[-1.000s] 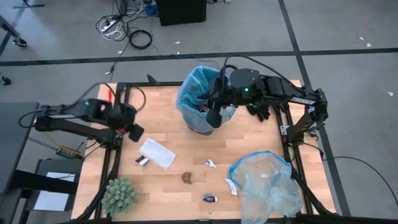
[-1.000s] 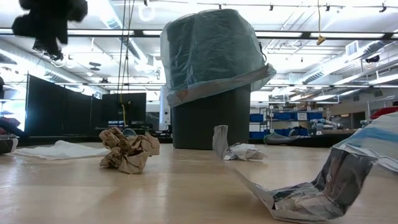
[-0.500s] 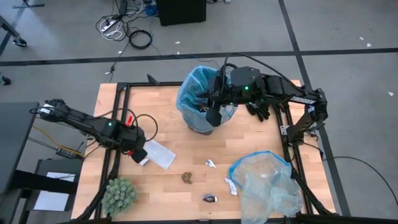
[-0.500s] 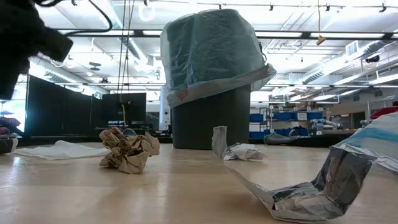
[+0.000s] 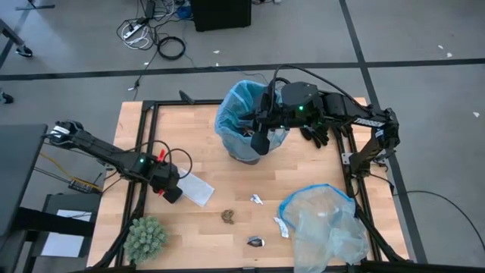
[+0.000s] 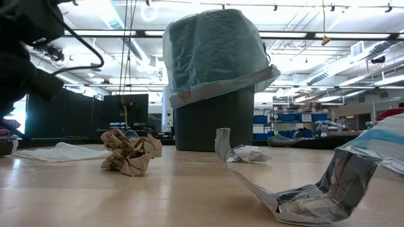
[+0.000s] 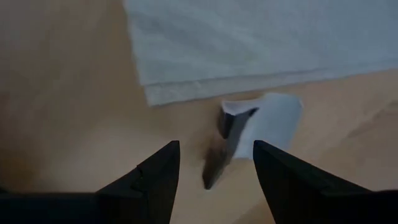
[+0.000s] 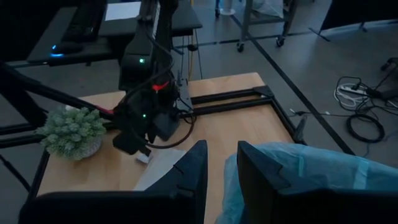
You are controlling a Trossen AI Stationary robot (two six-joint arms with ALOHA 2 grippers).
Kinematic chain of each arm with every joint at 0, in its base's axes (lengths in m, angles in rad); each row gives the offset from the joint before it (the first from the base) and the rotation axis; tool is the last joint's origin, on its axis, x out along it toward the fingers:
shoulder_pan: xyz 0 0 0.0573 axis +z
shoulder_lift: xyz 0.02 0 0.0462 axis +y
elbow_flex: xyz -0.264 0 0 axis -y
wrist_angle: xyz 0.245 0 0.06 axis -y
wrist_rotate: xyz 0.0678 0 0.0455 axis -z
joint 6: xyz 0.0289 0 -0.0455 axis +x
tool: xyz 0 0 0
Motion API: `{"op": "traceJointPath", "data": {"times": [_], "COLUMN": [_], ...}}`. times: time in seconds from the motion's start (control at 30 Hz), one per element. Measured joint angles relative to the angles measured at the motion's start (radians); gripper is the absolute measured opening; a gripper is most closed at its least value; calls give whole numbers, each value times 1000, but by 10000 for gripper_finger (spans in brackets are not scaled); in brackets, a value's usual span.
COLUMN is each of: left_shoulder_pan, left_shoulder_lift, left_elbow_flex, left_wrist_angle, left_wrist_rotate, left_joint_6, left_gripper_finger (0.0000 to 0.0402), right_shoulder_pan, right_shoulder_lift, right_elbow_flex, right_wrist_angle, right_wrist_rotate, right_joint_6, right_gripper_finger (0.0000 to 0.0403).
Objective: Place trash/remove bag and relplace
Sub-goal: Put the plastic wrapper into the trash bin
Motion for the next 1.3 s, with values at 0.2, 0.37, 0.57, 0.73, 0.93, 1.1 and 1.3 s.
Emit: {"op": "traceJointPath", "data": {"times": [0.2, 0.37, 0.57, 0.73, 0.93, 1.1, 1.3], "left_shoulder_pan": [0, 0, 0, 0, 2, 40, 118], "left_shoulder_lift": [0, 9, 10, 10, 10, 10, 10], "left_elbow_flex": [-64, -84, -85, -79, -11, 129, 372], "left_wrist_angle": [149, 152, 128, 145, 170, 159, 90], "left_wrist_rotate": [45, 42, 20, 14, 6, -12, -164], "left_joint_6": [1, -3, 3, 8, 25, 146, 312], "left_gripper_finger": [213, 181, 35, 9, 6, 7, 7], "right_shoulder_pan": [12, 29, 36, 47, 79, 118, 130], "right_shoulder_lift": [0, 0, 0, 0, -8, -12, -12], "right_elbow_flex": [0, 0, 0, 0, 0, 0, 0], "right_wrist_angle": [-2, -3, -3, -16, -64, -63, -63], "right_wrist_rotate": [-1, 0, 0, 2, 3, 80, 109], "right_joint_6": [14, 15, 15, 15, 15, -12, -35], "right_gripper_finger": [74, 73, 73, 73, 73, 73, 73]}}
